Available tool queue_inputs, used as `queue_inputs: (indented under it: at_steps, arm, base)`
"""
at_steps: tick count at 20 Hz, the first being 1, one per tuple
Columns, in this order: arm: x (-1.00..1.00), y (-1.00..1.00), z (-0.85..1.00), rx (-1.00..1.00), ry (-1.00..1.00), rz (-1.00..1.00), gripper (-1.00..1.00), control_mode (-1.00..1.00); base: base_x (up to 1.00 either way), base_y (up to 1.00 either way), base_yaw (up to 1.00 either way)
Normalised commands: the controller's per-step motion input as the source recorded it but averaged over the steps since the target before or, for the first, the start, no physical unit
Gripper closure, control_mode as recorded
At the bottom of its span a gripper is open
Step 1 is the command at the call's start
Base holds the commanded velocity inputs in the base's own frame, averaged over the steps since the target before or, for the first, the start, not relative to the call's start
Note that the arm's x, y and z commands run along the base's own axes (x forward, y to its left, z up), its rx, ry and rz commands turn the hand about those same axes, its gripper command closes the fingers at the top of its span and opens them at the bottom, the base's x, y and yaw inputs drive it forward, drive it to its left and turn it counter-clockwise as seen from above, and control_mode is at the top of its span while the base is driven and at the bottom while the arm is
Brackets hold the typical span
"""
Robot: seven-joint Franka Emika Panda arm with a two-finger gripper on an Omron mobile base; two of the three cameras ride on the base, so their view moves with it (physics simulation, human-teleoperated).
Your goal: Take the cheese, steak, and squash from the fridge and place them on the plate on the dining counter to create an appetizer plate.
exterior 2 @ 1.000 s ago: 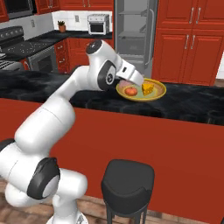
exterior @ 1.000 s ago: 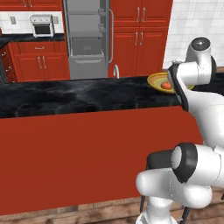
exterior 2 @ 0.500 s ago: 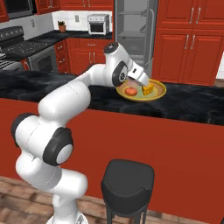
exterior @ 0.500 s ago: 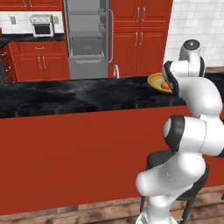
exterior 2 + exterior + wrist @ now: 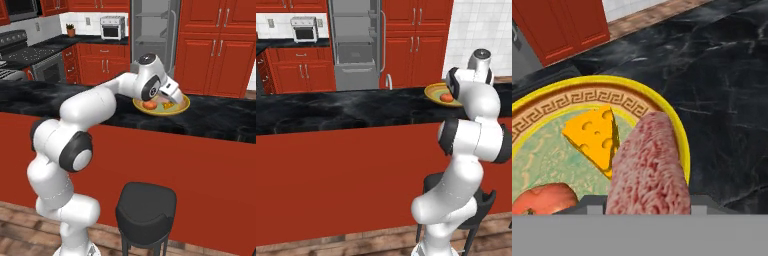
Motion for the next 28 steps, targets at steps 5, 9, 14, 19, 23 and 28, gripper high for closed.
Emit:
queue_inputs:
  at_steps: [5, 9, 14, 19, 23, 28]
  arm:
    - [0.36, -0.21, -0.31, 0.05, 0.00, 0.00, 1.00, -1.00]
    - [0.39, -0.08, -0.29, 0.04, 0.00, 0.00, 1.00, -1.00]
    - [0.38, 0.00, -0.22, 0.03, 0.00, 0.00, 1.00, -1.00]
    - [0.14, 0.00, -0.17, 0.01, 0.00, 0.00, -1.00, -1.00]
    - [0.00, 0.00, -0.12, 0.00, 0.00, 0.00, -1.00, -1.00]
    - [-0.02, 0.00, -0.02, 0.00, 0.00, 0.00, -1.00, -1.00]
  base:
    - [0.00, 0.00, 0.00]
    - [0.00, 0.00, 0.00]
    - [0.00, 0.00, 0.00]
    - [0.00, 0.00, 0.00]
    - [0.00, 0.00, 0.00]
    - [0.00, 0.00, 0.00]
